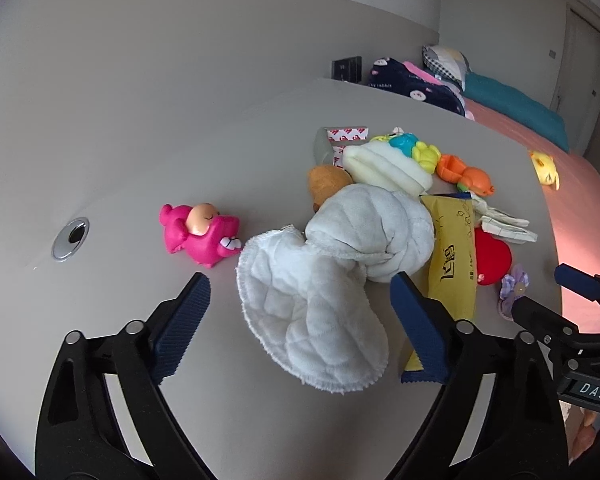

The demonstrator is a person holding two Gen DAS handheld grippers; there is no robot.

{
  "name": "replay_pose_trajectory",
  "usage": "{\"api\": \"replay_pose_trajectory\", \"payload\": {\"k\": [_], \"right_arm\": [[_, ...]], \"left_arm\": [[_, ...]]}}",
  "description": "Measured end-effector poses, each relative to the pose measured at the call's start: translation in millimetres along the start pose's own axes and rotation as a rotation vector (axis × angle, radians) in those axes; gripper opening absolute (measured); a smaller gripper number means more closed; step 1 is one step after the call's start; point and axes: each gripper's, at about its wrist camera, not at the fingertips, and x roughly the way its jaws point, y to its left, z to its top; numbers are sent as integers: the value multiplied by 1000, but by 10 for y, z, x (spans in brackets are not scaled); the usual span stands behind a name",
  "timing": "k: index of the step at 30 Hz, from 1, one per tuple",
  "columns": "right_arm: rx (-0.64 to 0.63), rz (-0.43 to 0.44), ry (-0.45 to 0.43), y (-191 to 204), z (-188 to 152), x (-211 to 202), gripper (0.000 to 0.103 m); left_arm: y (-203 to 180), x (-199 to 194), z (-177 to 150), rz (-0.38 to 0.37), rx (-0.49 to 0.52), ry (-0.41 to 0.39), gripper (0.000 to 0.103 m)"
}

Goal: Collect trash
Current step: 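Grasp the white quilted cloth with the left gripper while the right gripper grasps the purple flower, then carry the white cloth with the left gripper over the black bin and release it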

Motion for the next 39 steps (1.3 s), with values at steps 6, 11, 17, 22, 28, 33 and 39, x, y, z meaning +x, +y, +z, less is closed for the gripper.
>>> {"api": "replay_pose_trajectory", "payload": {"k": [6, 11, 17, 22, 28, 33, 39], "right_arm": [[-17, 10, 23, 40, 30, 170, 70], [-46, 4, 17, 78, 46, 187, 49], [-50, 23, 18, 59, 30, 161, 32], [-32, 50, 26, 38, 30, 140, 22], [-21, 68, 22, 15, 31, 79, 20], [-15, 72, 1, -6, 50, -42, 21], [0, 76, -38, -84, 95, -248, 20]], "left_arm": [[-67, 121, 66, 10, 48, 4, 85], [-79, 252, 100, -6, 54, 43, 58], [-125, 309, 106, -23, 51, 59, 44], [-145, 389, 82, -42, 44, 114, 33], [-132, 366, 73, -27, 9, 106, 10], [-104, 250, 46, -57, -20, 85, 8], [-116, -35, 124, -52, -19, 17, 8]]}}
